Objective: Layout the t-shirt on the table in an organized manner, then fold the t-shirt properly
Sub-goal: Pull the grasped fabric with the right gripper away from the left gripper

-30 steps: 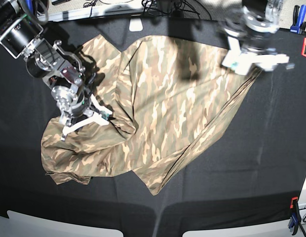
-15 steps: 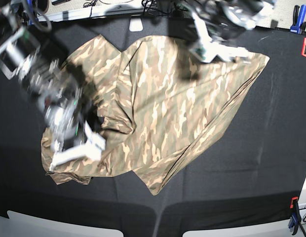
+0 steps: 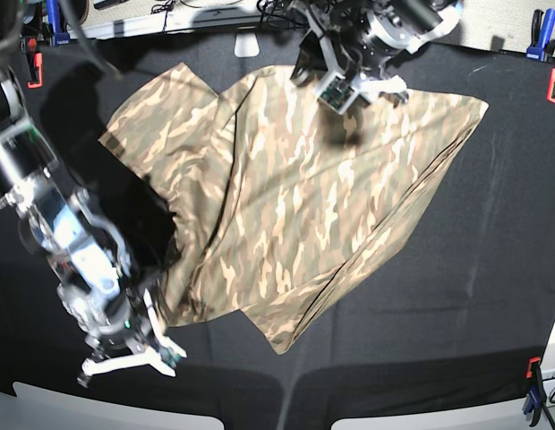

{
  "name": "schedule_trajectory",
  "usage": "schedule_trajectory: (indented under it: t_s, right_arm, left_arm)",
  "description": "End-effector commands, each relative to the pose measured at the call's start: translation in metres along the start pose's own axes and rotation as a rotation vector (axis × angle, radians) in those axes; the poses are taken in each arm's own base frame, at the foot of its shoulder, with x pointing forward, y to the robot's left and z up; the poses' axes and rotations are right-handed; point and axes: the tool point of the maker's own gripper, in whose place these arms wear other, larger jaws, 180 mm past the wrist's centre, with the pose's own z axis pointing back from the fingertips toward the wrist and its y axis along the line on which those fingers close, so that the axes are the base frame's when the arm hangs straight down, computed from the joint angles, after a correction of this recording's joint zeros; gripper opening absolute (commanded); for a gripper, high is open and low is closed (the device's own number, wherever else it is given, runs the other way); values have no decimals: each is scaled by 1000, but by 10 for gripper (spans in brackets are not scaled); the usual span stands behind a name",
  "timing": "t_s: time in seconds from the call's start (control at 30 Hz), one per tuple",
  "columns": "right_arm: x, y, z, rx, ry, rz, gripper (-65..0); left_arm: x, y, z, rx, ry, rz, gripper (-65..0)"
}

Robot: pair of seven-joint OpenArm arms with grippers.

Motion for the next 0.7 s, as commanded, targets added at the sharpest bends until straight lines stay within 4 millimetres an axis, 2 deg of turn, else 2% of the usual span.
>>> schedule_trajectory:
  t_s: [0.0,0.07,0.13,0.2,0.3,0.47,0.57,0.67]
  right_arm:
    - [9,-21,-2,-47,-18,-18,-650]
    - [12,-4,-13,-7,-9,-35,-641]
    - [25,13,-20,27,-32,-51,-483]
    - [47,24,-24,41,-95,-64,-389]
    - [81,24,-20,-4,-158,-155,-383]
    - [119,18,-9,20,-190,-253,-383]
    - [129,10,-2,29,-205,-284,-383]
    - [124,1,4,34,-187,-326,-383]
  left_arm:
    - [9,-3,3,-8,-38,2,-402]
    - [9,-3,3,-9,-37,2,-402]
    - [9,-3,3,-8,-38,2,-402]
    - [9,-3,3,-9,-38,1,-402]
    - [9,-3,3,-8,-37,2,-402]
    - [6,-3,3,-9,-22,1,-402]
    - [6,-3,3,-9,-19,1,-402]
    - [6,-3,3,-9,-19,1,-402]
